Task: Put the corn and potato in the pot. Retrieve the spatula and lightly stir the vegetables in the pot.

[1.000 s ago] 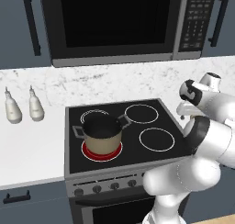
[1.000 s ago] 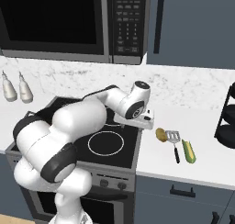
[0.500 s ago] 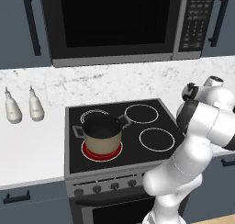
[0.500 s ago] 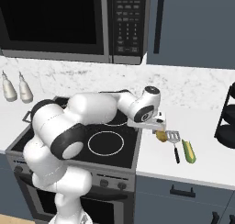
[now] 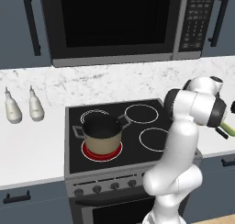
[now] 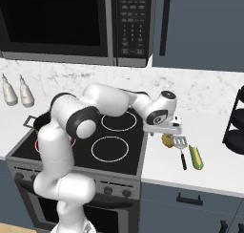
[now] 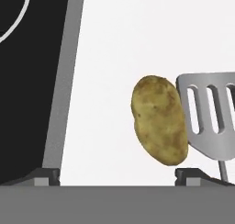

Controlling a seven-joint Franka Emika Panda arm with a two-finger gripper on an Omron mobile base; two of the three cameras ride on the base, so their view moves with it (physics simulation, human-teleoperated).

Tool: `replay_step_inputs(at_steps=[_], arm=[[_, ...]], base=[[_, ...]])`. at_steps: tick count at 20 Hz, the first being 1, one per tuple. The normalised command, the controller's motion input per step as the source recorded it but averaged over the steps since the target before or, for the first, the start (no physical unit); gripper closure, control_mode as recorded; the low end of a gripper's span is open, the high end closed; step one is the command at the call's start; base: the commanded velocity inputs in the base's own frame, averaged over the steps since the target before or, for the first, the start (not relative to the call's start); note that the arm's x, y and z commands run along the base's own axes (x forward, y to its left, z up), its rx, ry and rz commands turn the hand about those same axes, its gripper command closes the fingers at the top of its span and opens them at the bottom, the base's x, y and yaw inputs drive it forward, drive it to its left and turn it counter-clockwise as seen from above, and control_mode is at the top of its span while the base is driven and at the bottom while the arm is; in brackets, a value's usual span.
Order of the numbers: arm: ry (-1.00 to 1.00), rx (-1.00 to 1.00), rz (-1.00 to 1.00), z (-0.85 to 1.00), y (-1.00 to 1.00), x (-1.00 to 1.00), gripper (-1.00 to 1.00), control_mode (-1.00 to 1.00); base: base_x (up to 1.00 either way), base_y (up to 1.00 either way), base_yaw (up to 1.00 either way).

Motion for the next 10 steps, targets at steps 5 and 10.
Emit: replay_step_inputs(at_steps=[5,10], arm=[[0.0,0.0,0.04,-0.24,-0.14,0.19,-1.0,-1.0],[0.0,0.0,0.01,-0.32,0.0,0.24,-1.0,-1.0]], base=[[0.0,0.0,0.0],[0.0,0.0,0.0]])
